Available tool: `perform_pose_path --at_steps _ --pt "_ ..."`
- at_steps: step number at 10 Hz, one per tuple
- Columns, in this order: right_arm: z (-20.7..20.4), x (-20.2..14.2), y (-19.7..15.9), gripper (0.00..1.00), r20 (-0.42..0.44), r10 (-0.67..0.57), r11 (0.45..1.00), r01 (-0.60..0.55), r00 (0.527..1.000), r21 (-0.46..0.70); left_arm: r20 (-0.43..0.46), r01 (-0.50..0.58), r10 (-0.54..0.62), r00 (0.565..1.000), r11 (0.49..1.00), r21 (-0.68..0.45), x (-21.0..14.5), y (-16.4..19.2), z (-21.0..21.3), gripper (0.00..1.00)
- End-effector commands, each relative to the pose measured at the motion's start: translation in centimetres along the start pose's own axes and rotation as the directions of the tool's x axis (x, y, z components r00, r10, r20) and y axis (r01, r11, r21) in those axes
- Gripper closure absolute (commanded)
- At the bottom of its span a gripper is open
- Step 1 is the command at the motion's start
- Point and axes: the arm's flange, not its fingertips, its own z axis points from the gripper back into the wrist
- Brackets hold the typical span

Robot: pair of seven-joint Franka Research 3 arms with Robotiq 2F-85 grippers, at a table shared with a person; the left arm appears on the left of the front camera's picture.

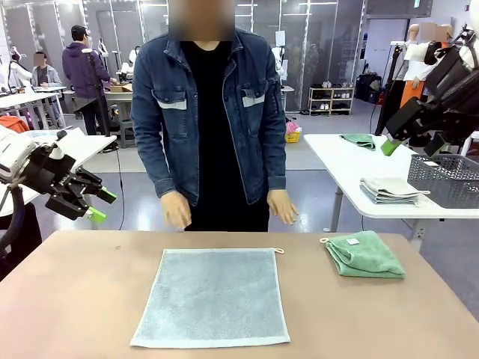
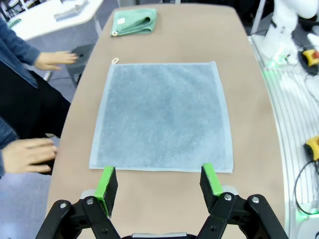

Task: Fold the towels and place them in the basket.
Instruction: When a person lays out a Towel with hook on the table, fold it in half twice.

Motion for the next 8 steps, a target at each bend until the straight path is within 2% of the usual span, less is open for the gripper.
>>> perform_pose_path --at_steps 1,3,4,5,7,8 --pt "-0.3 1.0 2.2 0.0 -0.044 0.131 0.991 -0.13 0.99 0.012 -0.073 0.05 -0.049 0.996 0.999 0.013 3.3 -0.8 -0.5 0.15" --pt "-1.5 1.7 6.6 0.0 -0.125 0.33 0.944 -0.328 0.936 0.03 -0.17 0.081 -0.082 0.982 0.997 -0.013 8.4 -2.2 -2.4 0.15" --pt "-2.5 1.6 9.3 0.0 -0.165 0.435 0.9 -0.432 0.885 0.057 -0.229 0.082 -0.085 0.97 0.996 -0.022 10.7 -3.1 -3.8 0.0" --pt "-3.6 1.2 11.9 0.0 -0.186 0.555 0.831 -0.552 0.811 0.069 -0.289 0.097 -0.1 0.952 0.995 -0.024 12.6 -4.0 -5.3 0.0" --pt "-6.9 -1.2 16.4 0.0 -0.237 0.797 0.597 -0.784 0.556 0.171 -0.438 0.079 -0.083 0.895 0.996 -0.028 15.4 -6.7 -7.9 0.0" --pt "-8.8 -2.7 17.8 0.0 -0.232 0.868 0.488 -0.839 0.438 0.241 -0.492 0.056 -0.062 0.868 0.998 -0.026 16.0 -8.1 -8.9 0.0"
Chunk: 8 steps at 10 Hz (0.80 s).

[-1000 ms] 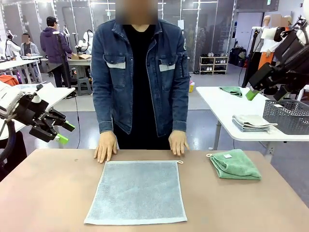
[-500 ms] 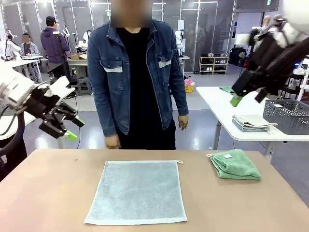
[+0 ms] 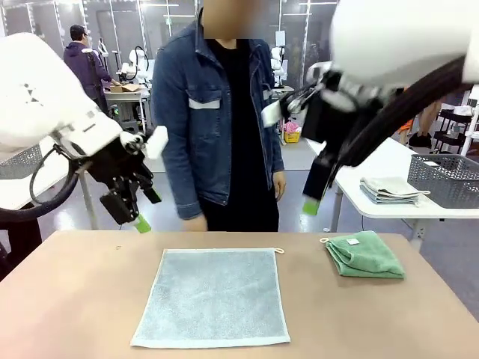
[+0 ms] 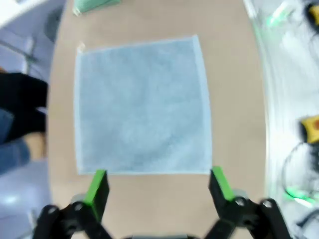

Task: Fold the towels and place them in the basket.
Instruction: When a person lays out a Towel with hook on the table, fold it in half twice.

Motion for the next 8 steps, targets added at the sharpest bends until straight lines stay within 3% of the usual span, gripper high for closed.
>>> perform_pose_path --at_steps 1,3,5,8 --pt "-3.4 -0.2 0.9 0.0 -0.04 0.262 0.965 -0.262 0.964 0.013 -0.126 -0.045 0.044 0.991 0.999 -0.006 1.0 -2.3 -0.4 0.0" --pt "-8.3 1.1 2.8 0.0 -0.074 0.328 0.944 -0.325 0.942 0.057 -0.227 -0.012 0.014 0.974 1.0 0.009 2.1 -5.3 -1.5 0.0" --pt "-11.7 1.8 3.7 0.0 -0.094 0.388 0.921 -0.388 0.917 0.017 -0.308 -0.016 0.01 0.951 1.0 -0.018 2.0 -7.1 -2.9 0.0" --pt "-13.9 2.8 3.7 0.0 -0.093 0.405 0.914 -0.404 0.91 0.033 -0.319 -0.028 0.012 0.948 0.999 -0.046 0.8 -8.5 -4.6 0.0"
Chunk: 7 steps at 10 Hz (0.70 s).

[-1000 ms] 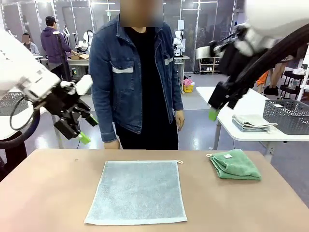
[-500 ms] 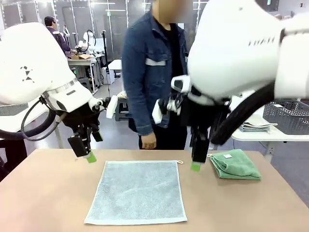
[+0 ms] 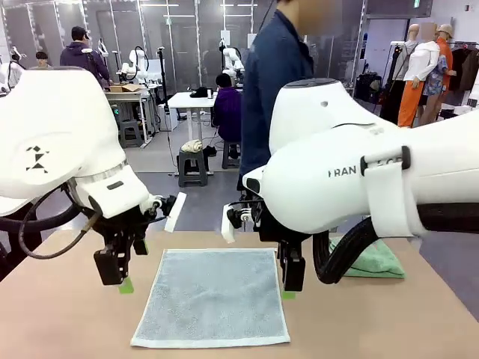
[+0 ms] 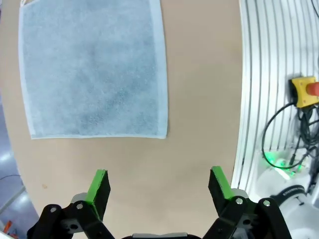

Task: Fold the towels and place them in the basket.
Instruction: When a person lays out a Towel with hook on the table, fold it in half twice.

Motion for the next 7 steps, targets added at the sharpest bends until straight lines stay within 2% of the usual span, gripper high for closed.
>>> perform_pose_path --at_steps 1,7 --pt "-0.3 0.3 -0.7 0.0 0.008 0.018 1.0 -0.018 1.0 0.001 -0.007 -0.024 0.024 1.0 1.0 0.006 -1.0 -0.4 -0.3 0.0" --pt "-0.6 0.9 -1.3 0.0 0.026 0.006 1.0 -0.006 1.0 0.008 -0.032 -0.024 0.026 0.999 0.999 0.042 -2.8 0.6 -2.9 0.0"
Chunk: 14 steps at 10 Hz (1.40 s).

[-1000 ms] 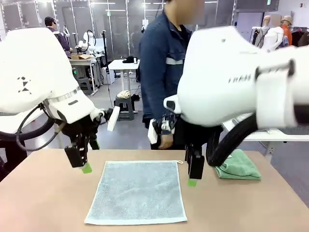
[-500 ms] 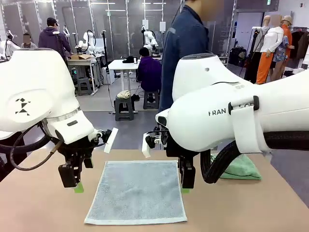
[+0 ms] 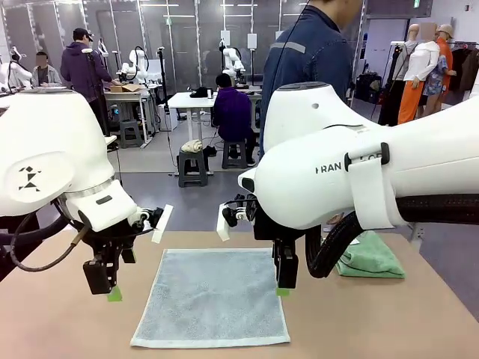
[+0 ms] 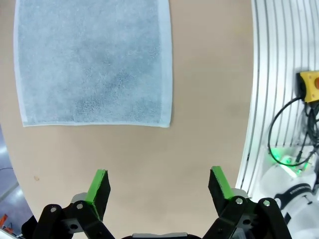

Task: Fold the towels and place them in the basket.
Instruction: When a person lays out a Towel with hook on the table, fold it in half twice.

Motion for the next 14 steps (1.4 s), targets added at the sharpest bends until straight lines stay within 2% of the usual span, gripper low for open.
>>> perform_pose_path --at_steps 1,2,7,8,10,12,14 --pt "0.0 0.0 0.0 0.0 0.0 0.0 1.0 0.0 1.0 0.0 -0.015 0.011 -0.011 1.0 0.999 0.042 0.1 0.4 -0.5 0.0" --pt "0.0 0.0 0.0 0.0 0.0 0.0 1.0 0.0 1.0 0.0 0.0 0.0 0.0 1.0 1.0 0.0 0.0 0.0 0.0 0.0" --pt "0.0 0.0 0.0 0.0 0.0 0.0 1.0 0.0 1.0 0.0 0.001 0.004 -0.004 1.0 1.0 0.005 -0.1 0.2 -0.1 0.0" --pt "0.0 0.0 0.0 0.0 -0.001 0.0 1.0 0.0 1.0 0.0 -0.015 0.032 -0.032 0.999 0.999 0.013 0.5 -0.8 -0.4 0.0" --pt "-1.9 -0.6 1.5 0.0 0.02 0.003 1.0 -0.002 1.0 -0.008 -0.008 0.022 -0.022 1.0 0.999 0.034 0.2 -2.8 -1.5 0.0" --pt "-3.8 -1.0 2.2 0.0 0.018 -0.003 1.0 0.004 1.0 -0.028 -0.039 -0.011 0.013 0.999 0.999 0.051 -0.8 -3.9 -3.5 0.0" --pt "-6.3 -1.0 2.7 0.0 0.031 0.007 1.0 -0.006 1.0 -0.009 -0.035 -0.027 0.028 0.999 0.999 0.03 -2.1 -4.6 -6.0 0.0"
